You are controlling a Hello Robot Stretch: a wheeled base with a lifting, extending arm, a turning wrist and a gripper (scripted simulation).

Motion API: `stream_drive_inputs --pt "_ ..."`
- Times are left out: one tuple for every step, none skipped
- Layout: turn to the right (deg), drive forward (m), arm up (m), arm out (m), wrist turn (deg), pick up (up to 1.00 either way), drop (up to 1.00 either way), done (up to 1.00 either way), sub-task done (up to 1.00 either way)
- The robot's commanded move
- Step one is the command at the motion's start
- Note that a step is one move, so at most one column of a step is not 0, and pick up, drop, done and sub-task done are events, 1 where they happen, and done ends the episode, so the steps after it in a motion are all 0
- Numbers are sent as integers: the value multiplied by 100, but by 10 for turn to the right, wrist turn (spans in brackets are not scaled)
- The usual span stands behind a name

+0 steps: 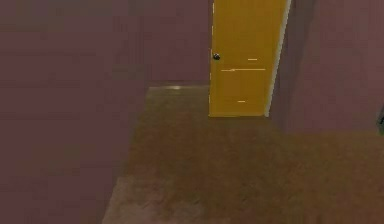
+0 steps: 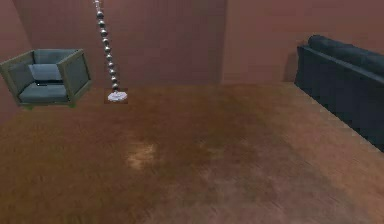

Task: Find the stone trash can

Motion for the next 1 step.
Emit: stream_drive_inputs --pt "-30 0 0 0 0 0 0 0 0"
